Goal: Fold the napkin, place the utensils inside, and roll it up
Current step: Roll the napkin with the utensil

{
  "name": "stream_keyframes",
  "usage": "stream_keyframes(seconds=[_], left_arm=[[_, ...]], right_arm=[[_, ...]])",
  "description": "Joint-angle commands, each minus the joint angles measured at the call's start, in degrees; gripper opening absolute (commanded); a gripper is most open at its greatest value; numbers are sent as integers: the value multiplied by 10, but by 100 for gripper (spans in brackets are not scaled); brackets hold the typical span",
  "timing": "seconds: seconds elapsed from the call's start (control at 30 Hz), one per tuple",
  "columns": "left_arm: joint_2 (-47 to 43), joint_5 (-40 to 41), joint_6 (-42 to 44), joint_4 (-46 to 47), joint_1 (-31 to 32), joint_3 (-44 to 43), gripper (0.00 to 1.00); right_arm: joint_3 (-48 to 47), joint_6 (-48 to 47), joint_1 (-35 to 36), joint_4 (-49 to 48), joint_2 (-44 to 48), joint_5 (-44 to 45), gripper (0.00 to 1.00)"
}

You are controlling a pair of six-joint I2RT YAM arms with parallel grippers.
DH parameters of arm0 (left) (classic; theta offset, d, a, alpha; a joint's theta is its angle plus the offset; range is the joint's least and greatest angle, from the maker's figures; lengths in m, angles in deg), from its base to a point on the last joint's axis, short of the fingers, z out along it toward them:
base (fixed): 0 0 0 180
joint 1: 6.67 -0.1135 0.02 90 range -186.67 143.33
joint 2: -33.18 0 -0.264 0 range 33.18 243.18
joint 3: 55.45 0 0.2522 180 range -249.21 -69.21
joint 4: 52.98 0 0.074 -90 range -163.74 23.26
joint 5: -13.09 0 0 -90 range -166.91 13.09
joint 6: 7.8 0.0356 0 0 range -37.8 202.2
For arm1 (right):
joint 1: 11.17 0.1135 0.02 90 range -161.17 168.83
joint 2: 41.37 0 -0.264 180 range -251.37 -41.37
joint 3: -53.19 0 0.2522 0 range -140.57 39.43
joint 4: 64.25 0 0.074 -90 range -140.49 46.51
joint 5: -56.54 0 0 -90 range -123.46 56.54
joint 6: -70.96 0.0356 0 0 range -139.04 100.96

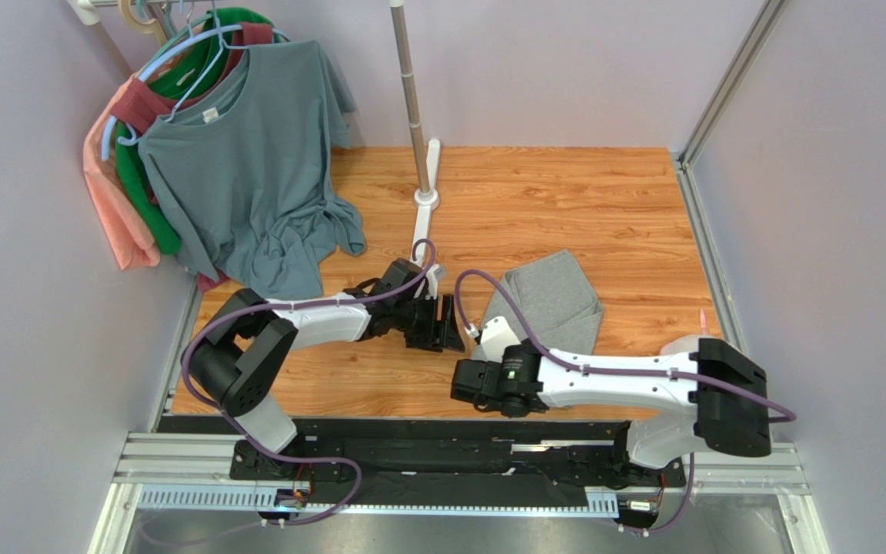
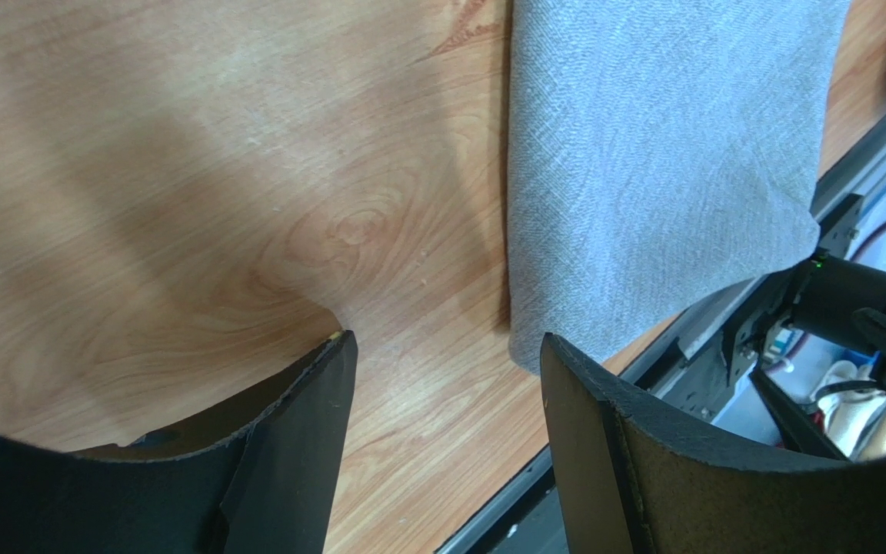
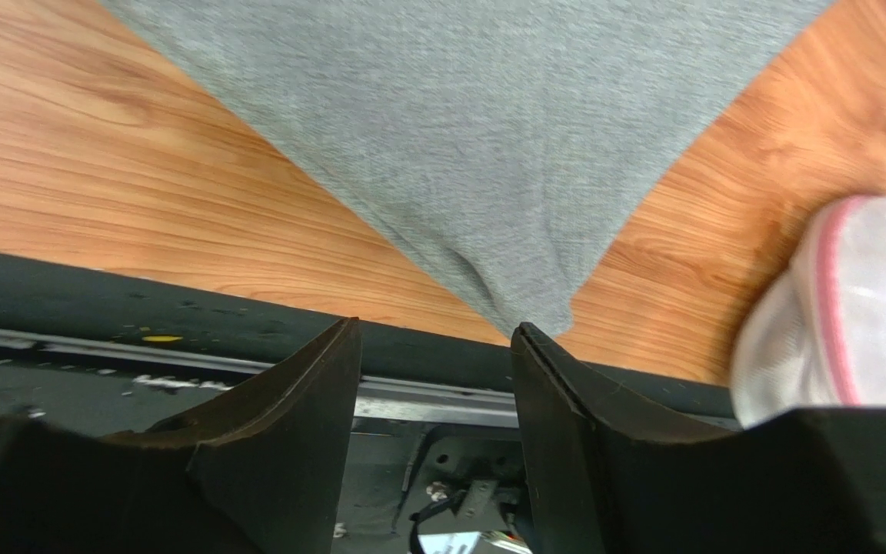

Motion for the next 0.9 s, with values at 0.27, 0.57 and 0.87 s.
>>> stream_keyframes(seconds=[0.27, 0.57, 0.87], left_arm=[[-13, -30, -64, 91, 49, 5, 69], [36, -36, -61, 86, 61, -19, 61], [46, -33, -56, 79, 63, -27, 50]], right_arm=[[53, -37, -104, -142, 132, -63, 54], [93, -39, -176, -201, 139, -87, 50], [119, -13, -190, -230, 124, -96, 29]])
